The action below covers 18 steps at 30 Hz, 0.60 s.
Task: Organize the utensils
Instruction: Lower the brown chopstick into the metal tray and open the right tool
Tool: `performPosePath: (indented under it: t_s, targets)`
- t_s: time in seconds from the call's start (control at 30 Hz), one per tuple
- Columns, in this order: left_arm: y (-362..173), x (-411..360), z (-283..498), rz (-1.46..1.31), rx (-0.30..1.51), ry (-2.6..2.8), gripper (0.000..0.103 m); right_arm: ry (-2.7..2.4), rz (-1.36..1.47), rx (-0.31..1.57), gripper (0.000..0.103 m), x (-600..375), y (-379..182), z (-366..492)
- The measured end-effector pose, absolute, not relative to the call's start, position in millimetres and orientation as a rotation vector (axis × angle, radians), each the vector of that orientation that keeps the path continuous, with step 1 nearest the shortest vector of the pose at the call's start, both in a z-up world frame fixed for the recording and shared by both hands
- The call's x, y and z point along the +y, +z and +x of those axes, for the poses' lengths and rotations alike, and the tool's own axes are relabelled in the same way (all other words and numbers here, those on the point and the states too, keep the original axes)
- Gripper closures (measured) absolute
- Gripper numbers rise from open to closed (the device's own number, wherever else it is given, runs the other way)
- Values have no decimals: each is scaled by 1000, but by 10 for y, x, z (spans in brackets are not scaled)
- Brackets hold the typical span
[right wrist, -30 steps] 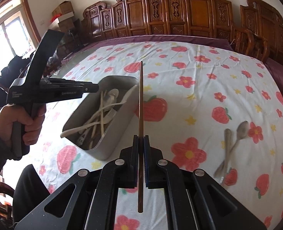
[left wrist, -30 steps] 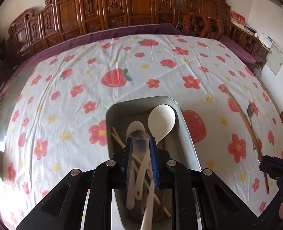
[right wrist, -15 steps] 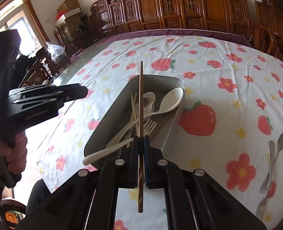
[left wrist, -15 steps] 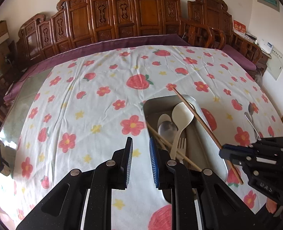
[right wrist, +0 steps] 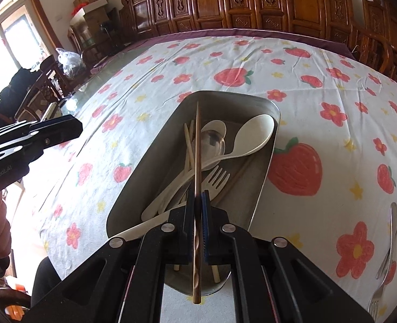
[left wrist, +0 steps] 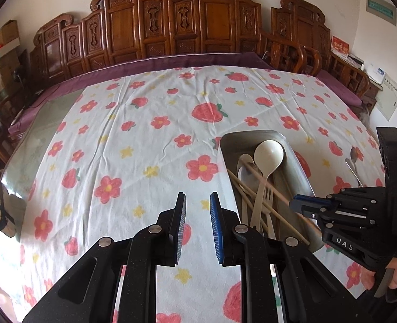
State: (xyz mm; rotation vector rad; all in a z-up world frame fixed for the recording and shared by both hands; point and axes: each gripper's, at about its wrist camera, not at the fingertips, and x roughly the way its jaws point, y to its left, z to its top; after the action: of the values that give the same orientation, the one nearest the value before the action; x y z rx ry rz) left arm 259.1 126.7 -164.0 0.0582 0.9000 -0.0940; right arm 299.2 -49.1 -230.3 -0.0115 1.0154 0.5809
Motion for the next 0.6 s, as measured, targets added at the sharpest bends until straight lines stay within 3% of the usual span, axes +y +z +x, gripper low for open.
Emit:
performPosePath:
  t_s: [0.33, 0.43, 0.6]
  targets:
    - [-1611, 1155, 2531, 62, 889, -110, 86, 590, -23, 949, 95, -693, -2105, 2852]
    - [-1595, 1076, 2517, 64, 882, -123, 80, 578, -41, 922, 95, -862, -2041, 2766]
    - [-1560, 887, 2481, 60, 866, -155, 78, 534, -54, 887, 95, -1317, -1973, 2616]
